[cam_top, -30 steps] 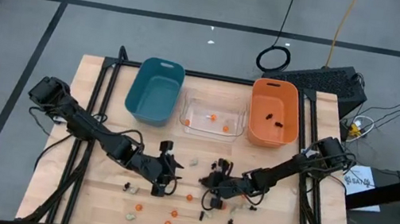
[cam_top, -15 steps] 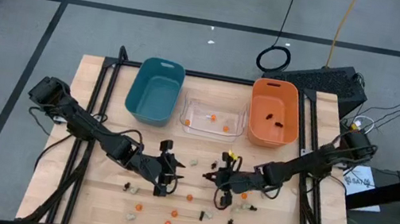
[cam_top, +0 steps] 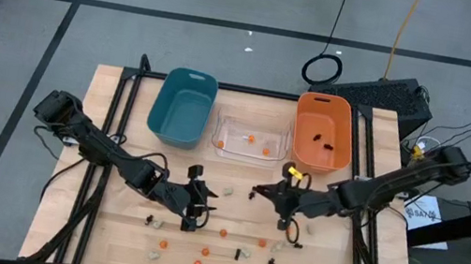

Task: Sort Halloween decoration
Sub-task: Put the black skeleton toy into the orange bin

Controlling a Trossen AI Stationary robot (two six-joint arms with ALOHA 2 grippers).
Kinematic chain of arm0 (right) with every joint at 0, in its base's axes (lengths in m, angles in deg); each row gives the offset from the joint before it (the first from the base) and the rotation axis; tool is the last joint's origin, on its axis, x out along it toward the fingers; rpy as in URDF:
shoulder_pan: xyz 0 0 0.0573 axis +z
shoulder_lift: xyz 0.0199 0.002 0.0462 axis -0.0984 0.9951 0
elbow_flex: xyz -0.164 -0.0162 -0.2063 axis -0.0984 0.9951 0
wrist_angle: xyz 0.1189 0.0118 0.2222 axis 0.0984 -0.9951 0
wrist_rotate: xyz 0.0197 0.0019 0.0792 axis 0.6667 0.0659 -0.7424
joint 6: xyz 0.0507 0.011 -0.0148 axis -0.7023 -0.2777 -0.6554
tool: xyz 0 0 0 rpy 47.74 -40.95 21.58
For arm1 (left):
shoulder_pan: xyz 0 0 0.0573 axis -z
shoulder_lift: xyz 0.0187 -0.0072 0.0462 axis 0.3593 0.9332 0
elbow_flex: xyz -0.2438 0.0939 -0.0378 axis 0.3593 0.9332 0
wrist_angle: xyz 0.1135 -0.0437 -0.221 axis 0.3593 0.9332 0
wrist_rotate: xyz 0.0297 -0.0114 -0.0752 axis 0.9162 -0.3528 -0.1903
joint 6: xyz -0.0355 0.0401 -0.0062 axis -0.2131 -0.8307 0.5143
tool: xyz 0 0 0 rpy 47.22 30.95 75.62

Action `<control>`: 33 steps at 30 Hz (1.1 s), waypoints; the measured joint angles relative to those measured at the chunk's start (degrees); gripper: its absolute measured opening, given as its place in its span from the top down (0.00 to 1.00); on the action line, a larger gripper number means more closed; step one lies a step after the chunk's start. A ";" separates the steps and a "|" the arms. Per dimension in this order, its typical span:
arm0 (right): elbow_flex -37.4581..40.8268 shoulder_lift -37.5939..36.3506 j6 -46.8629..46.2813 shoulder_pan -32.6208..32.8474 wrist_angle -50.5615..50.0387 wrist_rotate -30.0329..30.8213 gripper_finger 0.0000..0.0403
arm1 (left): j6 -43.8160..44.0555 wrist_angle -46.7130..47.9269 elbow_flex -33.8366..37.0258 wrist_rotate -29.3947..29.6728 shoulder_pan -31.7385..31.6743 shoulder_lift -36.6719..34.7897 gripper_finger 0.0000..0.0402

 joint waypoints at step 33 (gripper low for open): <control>0.00 -5.03 37.21 -0.02 -1.22 -0.01 0.95 | -2.05 -0.30 0.00 2.14 -0.55 0.00 0.62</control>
